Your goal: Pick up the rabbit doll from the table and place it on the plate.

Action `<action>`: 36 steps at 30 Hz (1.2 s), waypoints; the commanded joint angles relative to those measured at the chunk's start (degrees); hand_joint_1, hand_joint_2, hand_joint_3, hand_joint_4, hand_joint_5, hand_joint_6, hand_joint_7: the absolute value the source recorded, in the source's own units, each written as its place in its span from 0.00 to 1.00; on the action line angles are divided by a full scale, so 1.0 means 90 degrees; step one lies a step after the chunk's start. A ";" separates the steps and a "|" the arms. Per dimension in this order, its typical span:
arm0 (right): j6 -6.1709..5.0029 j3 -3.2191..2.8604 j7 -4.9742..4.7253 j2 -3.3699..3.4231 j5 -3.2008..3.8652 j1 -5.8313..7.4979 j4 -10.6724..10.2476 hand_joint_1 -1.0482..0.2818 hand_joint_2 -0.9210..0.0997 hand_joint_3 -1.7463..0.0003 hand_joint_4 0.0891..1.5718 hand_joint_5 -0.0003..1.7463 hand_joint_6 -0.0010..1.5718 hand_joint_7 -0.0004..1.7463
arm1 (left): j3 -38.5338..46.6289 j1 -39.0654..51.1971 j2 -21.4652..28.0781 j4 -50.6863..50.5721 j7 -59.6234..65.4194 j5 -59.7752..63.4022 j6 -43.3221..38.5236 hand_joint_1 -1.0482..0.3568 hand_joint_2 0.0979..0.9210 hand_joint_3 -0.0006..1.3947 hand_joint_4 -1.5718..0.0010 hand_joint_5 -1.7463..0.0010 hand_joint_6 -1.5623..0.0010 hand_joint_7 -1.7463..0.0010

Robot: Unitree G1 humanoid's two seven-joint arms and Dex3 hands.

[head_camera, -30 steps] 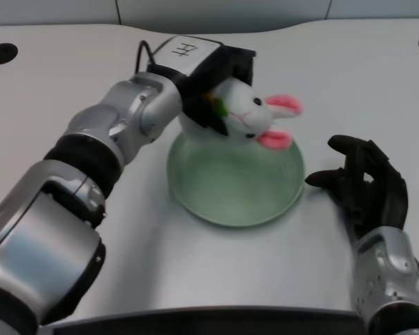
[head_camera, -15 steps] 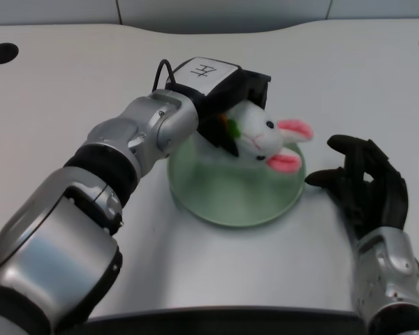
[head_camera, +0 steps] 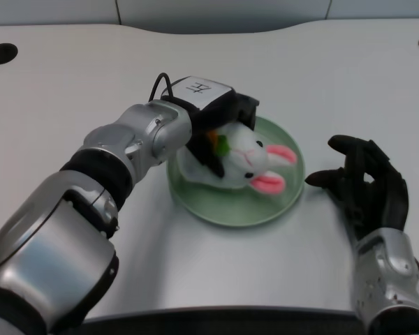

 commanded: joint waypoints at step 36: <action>0.0077 -0.0069 0.0136 -0.0042 0.0054 -0.0126 0.0184 0.48 0.00 0.72 0.43 0.80 0.42 0.64 | 0.3238 0.1909 0.1467 -0.1686 -0.0961 -0.3431 -0.1056 0.15 1.00 0.12 0.87 0.90 0.89 0.96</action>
